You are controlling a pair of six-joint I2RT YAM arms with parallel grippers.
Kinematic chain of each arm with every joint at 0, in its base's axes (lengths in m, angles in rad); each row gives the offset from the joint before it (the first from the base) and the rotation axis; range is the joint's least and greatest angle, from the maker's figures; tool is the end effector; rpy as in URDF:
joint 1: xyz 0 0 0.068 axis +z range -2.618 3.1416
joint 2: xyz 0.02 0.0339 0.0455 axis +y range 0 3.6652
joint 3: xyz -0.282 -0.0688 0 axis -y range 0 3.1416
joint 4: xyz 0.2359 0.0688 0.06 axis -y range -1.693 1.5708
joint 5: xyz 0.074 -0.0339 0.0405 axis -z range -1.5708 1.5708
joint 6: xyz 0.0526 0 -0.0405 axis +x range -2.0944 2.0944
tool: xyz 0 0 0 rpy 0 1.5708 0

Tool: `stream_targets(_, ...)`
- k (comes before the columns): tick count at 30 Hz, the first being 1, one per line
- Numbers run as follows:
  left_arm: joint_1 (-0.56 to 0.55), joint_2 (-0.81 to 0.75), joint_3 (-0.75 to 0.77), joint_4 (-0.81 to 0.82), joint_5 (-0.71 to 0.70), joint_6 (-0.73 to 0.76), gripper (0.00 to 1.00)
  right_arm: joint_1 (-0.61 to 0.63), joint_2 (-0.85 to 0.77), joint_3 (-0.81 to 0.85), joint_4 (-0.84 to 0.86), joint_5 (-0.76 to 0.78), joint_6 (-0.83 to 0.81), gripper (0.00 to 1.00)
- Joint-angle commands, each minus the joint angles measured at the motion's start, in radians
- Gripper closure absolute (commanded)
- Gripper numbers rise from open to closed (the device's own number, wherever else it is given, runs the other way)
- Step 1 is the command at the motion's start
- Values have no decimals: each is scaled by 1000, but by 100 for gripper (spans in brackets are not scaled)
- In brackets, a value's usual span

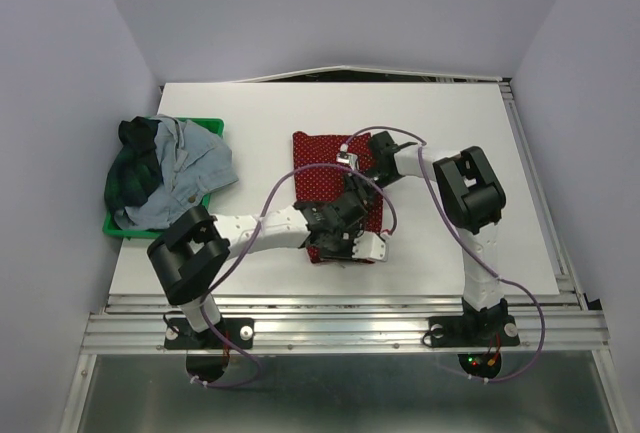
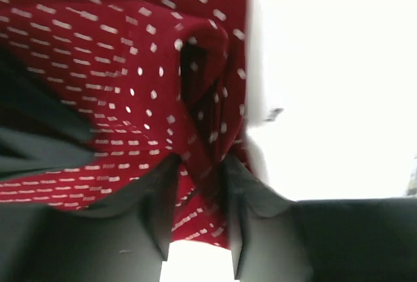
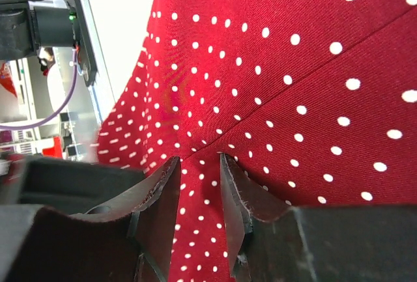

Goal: Fold and stack the skirts
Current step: Fold the skirt

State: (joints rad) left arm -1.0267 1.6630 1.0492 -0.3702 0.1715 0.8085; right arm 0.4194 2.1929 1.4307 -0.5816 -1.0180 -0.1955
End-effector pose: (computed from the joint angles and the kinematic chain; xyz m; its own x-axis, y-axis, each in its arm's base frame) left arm 0.1699 -0.2981 0.2027 0.3474 0.8024 -0.4852 0.9277 -0.2189 0.3023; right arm 0.3647 0.2116 0.1242 -0.7974 -0.4672 -0.3818 -0.5542 0.3168 0.7697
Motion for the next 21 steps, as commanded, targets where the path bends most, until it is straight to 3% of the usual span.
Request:
stream_targets(1,-53,-52,-83,82,-18,-97,53,4,22,-24,-23,154,-39,63)
stream_targets(3,-85,-37,-112,126,-64,-144,52,4,30,-18,-21,157,-35,63)
stream_targets(4,-96,-28,-123,166,-87,-158,34,4,33,-16,-21,159,-33,63)
stream_targets(5,-107,-19,-133,186,-113,-173,29,4,36,-15,-20,159,-30,63)
stream_targets(11,-170,43,-196,308,-282,-259,28,4,48,-10,-21,156,-35,63)
stream_targets(17,-185,113,-226,363,-409,-250,46,4,54,-21,-23,160,-45,66)
stream_targets(21,-185,138,-221,363,-406,-239,68,4,60,-24,-24,159,-51,67)
